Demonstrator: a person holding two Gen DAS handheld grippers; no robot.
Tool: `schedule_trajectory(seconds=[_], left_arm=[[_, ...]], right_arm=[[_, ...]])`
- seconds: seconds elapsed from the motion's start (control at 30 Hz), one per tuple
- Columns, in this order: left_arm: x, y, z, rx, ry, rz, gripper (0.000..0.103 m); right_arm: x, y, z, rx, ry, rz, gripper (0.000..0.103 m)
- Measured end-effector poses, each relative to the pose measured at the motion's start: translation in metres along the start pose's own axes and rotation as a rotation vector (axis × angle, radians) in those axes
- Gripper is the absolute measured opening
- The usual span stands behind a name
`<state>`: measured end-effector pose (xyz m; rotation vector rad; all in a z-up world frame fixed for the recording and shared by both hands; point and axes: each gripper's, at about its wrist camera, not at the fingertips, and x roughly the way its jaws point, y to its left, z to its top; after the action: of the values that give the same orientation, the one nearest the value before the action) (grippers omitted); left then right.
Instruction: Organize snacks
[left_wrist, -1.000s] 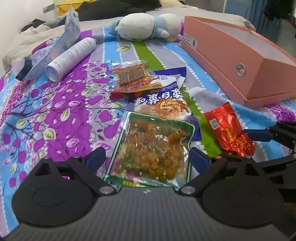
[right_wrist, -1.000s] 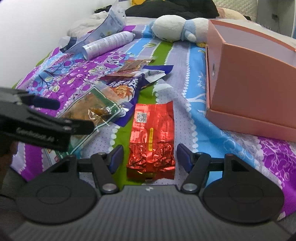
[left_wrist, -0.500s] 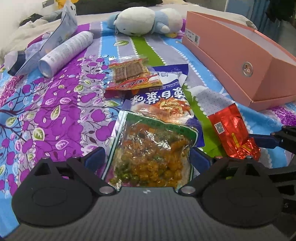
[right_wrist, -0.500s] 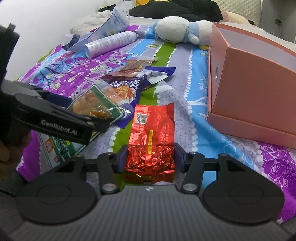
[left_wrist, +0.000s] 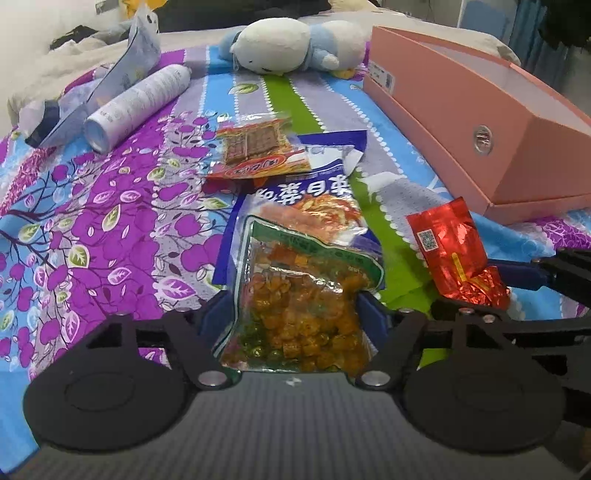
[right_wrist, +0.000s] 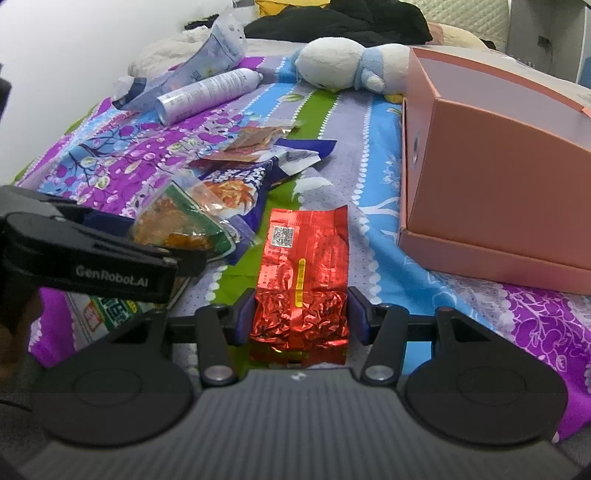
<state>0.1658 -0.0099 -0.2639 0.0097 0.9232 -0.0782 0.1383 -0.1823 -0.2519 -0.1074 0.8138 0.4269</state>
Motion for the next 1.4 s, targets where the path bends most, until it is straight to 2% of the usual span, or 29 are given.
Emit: schedule_trajectory(seconds=[0.17,0.47,0.63,0.93,1.17,1.4], left_arm=[[-0.004,0.001,0.002,-0.046,0.005,-0.005,0.07],[-0.025,0.009,0.006,-0.129,-0.013,-0.019,0.069],[-0.035,0.018,0.01,-0.203,0.004,-0.043,0.069],[-0.071,0.014,0.018,-0.226,-0.041,-0.068,0.069],[-0.09,0.005,0.026,-0.257,-0.079,-0.114,0.07],[-0.096,-0.02,0.053,-0.216,-0.125,-0.167,0.07]], right_arm=[[-0.006,-0.002,0.003,0.02,-0.016,-0.001,0.055],[-0.02,-0.003,0.012,0.055,-0.027,0.011,0.055],[-0.033,-0.003,0.019,0.065,-0.046,0.011,0.055],[-0.064,-0.005,0.032,0.079,-0.08,0.022,0.055],[-0.091,-0.01,0.039,0.085,-0.135,0.007,0.055],[-0.108,-0.028,0.045,0.108,-0.197,-0.046,0.055]])
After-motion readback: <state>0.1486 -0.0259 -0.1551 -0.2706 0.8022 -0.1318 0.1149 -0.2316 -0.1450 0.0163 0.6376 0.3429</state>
